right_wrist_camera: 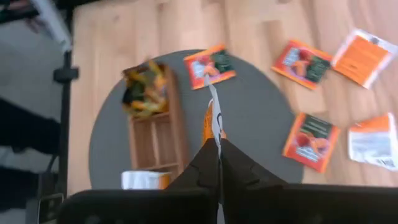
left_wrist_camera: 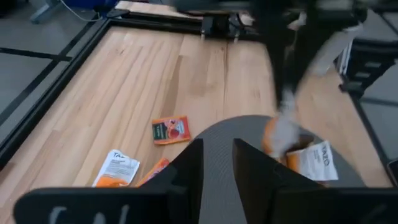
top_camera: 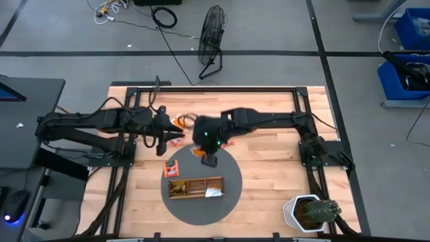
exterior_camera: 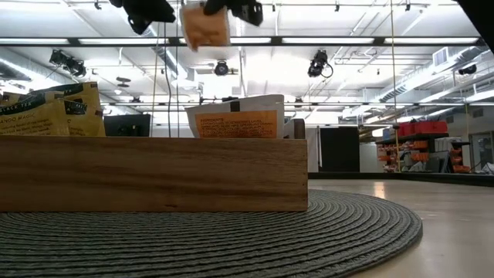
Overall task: Pick & Place Tea
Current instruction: Put the orange white tea bag into the right section of the wooden organizer
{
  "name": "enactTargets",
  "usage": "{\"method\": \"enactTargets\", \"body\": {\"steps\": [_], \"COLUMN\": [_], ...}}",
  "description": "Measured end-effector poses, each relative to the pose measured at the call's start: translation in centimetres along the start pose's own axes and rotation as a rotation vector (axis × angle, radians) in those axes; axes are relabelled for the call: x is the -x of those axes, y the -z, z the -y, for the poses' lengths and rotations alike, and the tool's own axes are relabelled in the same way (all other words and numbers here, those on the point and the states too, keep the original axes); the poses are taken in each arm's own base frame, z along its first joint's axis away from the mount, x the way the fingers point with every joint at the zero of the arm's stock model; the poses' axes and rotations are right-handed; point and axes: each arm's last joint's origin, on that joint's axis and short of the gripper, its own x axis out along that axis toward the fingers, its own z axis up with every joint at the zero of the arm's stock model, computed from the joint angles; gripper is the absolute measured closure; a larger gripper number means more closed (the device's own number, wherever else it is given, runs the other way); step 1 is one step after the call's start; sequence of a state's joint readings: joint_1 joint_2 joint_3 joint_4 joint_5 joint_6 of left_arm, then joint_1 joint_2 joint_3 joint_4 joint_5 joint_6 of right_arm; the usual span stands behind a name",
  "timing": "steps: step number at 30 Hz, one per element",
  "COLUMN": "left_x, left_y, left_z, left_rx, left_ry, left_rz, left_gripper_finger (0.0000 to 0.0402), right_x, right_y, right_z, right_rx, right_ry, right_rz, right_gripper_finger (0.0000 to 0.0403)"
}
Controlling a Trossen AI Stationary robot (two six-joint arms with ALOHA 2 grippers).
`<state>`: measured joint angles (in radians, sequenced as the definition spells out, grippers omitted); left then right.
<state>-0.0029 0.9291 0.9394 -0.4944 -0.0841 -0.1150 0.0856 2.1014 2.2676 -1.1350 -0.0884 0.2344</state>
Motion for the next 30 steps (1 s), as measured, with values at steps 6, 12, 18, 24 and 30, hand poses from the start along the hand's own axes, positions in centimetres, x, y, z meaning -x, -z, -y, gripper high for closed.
{"method": "enactTargets", "body": {"steps": [6, 12, 18, 24, 30], "left_x": [1.1, 1.2, 1.2, 1.2, 1.2], "left_y": [-0.2, 0.0, 0.1, 0.1, 0.0], "left_z": [-0.1, 0.0, 0.1, 0.2, 0.3], "left_rx": [0.014, 0.043, 0.061, 0.108, 0.117], "left_ry": [0.005, 0.023, 0.06, 0.108, 0.145], "left_rz": [0.038, 0.019, 0.004, -0.004, -0.001], "left_gripper_finger": [0.0309, 0.0312, 0.0312, 0.0312, 0.0312], "right_x": [-2.6, -4.8, -5.8, -6.9, -7.7], "right_y": [2.3, 4.0, 5.9, 8.0, 10.8], "right_z": [-2.4, -4.7, -6.6, -7.5, -7.8], "right_rx": [0.061, 0.072, 0.08, 0.04, 0.042], "right_ry": [0.013, 0.017, 0.046, 0.042, 0.054], "right_rz": [-0.095, -0.074, -0.038, 0.059, 0.079], "right_gripper_finger": [0.0403, 0.0403, 0.0403, 0.0403, 0.0403]}}
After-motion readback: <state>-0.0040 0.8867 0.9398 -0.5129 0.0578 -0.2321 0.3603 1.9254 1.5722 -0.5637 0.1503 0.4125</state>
